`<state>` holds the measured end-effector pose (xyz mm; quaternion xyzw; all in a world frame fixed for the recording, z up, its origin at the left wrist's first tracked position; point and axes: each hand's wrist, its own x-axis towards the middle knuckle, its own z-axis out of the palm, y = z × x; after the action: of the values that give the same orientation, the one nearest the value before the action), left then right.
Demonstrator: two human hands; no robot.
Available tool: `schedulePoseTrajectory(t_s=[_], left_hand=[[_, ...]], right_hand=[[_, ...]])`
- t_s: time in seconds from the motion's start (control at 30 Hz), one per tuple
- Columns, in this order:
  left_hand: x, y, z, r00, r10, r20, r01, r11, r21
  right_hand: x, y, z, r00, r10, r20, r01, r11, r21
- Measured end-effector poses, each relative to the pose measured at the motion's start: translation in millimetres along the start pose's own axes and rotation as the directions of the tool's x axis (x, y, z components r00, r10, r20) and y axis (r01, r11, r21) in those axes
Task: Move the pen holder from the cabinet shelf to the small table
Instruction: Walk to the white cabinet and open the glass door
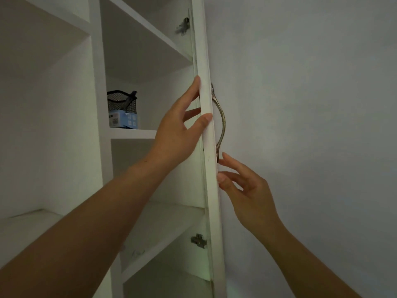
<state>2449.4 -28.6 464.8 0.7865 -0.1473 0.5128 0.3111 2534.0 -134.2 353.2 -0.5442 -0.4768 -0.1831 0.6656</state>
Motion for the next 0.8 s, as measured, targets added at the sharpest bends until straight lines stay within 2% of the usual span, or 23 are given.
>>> schedulePoseTrajectory(t_s=[0.37, 0.63, 0.8], left_hand=[[-4, -1, 22, 1.000, 0.026, -0.009, -0.026, 0.999, 0.039], [0, 9, 51, 0.999, 0.031, -0.008, -0.030, 0.998, 0.050], [6, 13, 82, 0.998, 0.065, -0.002, -0.063, 0.983, 0.173]], right_hand=[[-43, 2, -8, 0.999, -0.005, 0.047, 0.006, 0.999, -0.036], [-48, 14, -29, 1.000, -0.009, -0.005, 0.008, 0.991, -0.135], [-50, 24, -56, 0.999, -0.018, -0.029, 0.014, 0.992, -0.127]])
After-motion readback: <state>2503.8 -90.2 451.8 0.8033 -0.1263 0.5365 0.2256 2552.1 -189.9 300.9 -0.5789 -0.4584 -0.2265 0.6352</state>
